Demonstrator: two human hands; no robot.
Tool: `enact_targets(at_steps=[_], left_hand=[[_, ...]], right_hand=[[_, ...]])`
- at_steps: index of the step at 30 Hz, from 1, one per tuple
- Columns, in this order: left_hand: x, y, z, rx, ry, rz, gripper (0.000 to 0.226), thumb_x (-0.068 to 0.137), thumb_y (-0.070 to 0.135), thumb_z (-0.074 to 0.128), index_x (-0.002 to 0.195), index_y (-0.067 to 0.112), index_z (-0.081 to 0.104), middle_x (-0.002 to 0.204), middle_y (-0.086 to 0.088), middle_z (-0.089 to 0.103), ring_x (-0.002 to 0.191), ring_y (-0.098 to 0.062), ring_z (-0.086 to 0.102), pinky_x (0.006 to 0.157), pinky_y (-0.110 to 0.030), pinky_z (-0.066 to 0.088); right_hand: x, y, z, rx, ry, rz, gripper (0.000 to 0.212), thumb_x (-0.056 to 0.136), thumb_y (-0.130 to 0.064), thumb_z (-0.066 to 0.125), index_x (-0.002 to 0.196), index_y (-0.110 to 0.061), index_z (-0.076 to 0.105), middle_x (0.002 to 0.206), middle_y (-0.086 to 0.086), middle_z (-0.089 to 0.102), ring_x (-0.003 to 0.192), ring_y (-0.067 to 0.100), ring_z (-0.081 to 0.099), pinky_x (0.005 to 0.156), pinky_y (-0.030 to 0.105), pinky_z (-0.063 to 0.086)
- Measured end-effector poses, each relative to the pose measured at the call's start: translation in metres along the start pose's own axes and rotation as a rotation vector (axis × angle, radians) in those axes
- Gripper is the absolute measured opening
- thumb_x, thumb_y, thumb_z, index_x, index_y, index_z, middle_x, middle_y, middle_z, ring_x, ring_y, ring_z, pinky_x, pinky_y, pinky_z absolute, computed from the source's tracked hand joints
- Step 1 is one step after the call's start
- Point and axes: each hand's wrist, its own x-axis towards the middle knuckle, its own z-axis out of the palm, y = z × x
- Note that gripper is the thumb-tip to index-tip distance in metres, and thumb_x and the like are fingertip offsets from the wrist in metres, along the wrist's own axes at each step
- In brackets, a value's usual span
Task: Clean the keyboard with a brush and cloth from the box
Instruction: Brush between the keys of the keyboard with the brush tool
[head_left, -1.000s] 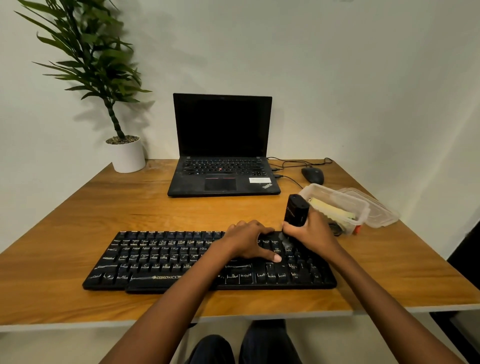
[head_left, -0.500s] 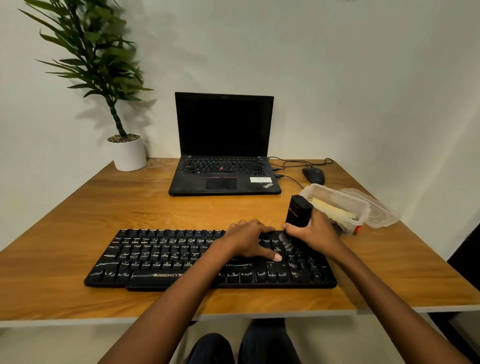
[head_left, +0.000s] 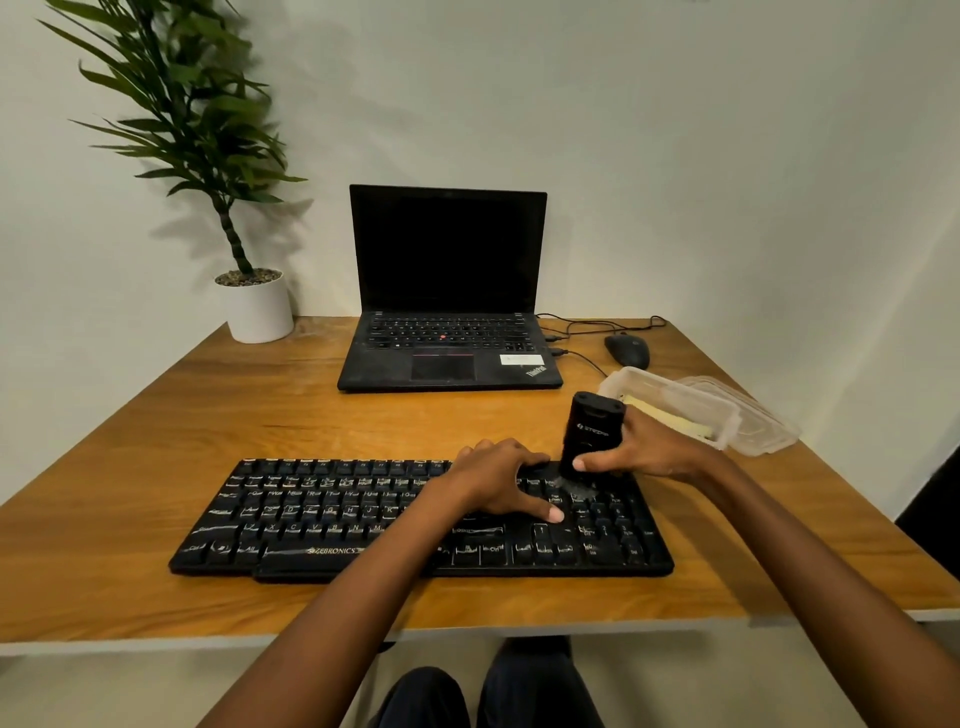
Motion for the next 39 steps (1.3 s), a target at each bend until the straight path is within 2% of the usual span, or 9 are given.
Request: enact_targets(at_steps=[3,6,10,16,21,26,31,34,39], left_hand=[[0.0,0.001,-0.001,0.002,-0.005,0.003,0.084,0.077,0.059,0.063,0.147,0.029,0.028,0.147,-0.001,0.035,0.134,-0.027,0.03,0.106,-0.041,0.025],[0.0,0.001,-0.001,0.0,-0.001,0.002,0.084,0.077,0.059,0.063,0.147,0.029,0.029,0.148,-0.001,0.034,0.134,-0.027,0.03,0.107,-0.041,0.024],[0.0,0.001,-0.001,0.005,0.002,-0.006,0.084,0.076,0.06,0.063,0.147,0.03,0.028,0.149,0.0,0.033,0.136,-0.027,0.028,0.108,-0.042,0.024],[0.0,0.0,-0.001,-0.005,0.003,0.006,0.084,0.077,0.059,0.064,0.147,0.029,0.029,0.148,-0.001,0.034,0.134,-0.027,0.029,0.108,-0.043,0.024],[0.0,0.001,-0.001,0.011,0.003,0.006,0.083,0.077,0.06,0.063,0.147,0.029,0.029,0.149,-0.001,0.034,0.135,-0.026,0.029,0.107,-0.042,0.024],[0.0,0.001,-0.001,0.008,0.005,0.008,0.083,0.077,0.06,0.063,0.147,0.029,0.029,0.148,0.0,0.034,0.135,-0.026,0.029,0.108,-0.043,0.024],[0.0,0.001,-0.001,0.009,-0.001,0.003,0.083,0.077,0.06,0.063,0.147,0.03,0.028,0.149,-0.001,0.033,0.135,-0.026,0.03,0.108,-0.043,0.024],[0.0,0.001,-0.001,0.006,0.005,0.003,0.083,0.077,0.06,0.063,0.146,0.03,0.029,0.148,-0.001,0.034,0.134,-0.026,0.03,0.108,-0.042,0.024],[-0.001,0.001,0.0,0.004,0.003,0.004,0.083,0.077,0.059,0.063,0.146,0.029,0.029,0.148,-0.001,0.035,0.135,-0.027,0.03,0.108,-0.043,0.024]], right_hand=[[-0.004,-0.007,-0.028,-0.168,-0.137,0.105,0.047,0.073,-0.014,0.076,0.112,-0.018,0.05,0.104,0.0,0.06,0.099,0.016,0.058,0.082,0.022,0.047],[0.004,-0.023,-0.037,-0.299,-0.216,0.126,0.032,0.072,-0.015,0.077,0.095,-0.02,0.055,0.09,-0.004,0.062,0.087,0.011,0.059,0.07,0.016,0.045],[0.013,-0.019,-0.02,-0.246,-0.158,0.086,0.057,0.062,-0.03,0.084,0.108,-0.016,0.054,0.099,-0.004,0.064,0.096,0.014,0.061,0.084,0.026,0.049],[-0.003,-0.017,-0.057,-0.405,-0.344,0.148,0.025,0.069,-0.011,0.079,0.086,-0.02,0.063,0.08,-0.003,0.068,0.08,0.018,0.064,0.067,0.029,0.05],[0.0,-0.027,-0.032,-0.263,-0.191,0.036,0.04,0.072,-0.013,0.077,0.108,-0.009,0.062,0.101,0.004,0.068,0.096,0.016,0.063,0.086,0.027,0.05],[-0.004,-0.017,-0.025,-0.273,-0.197,0.083,0.05,0.062,-0.023,0.083,0.104,-0.007,0.06,0.101,0.01,0.067,0.098,0.027,0.062,0.091,0.045,0.049],[-0.008,-0.04,-0.022,-0.262,-0.218,0.015,0.019,0.072,-0.007,0.076,0.085,-0.011,0.062,0.073,-0.011,0.066,0.073,0.004,0.062,0.062,0.015,0.047],[-0.01,-0.032,-0.016,-0.224,-0.23,0.072,0.031,0.071,-0.006,0.076,0.097,-0.006,0.059,0.084,-0.003,0.065,0.077,0.011,0.061,0.06,0.018,0.048],[-0.013,-0.041,-0.02,-0.259,-0.214,0.067,0.021,0.072,-0.007,0.076,0.083,-0.012,0.059,0.073,-0.008,0.064,0.067,0.001,0.059,0.06,0.016,0.047]])
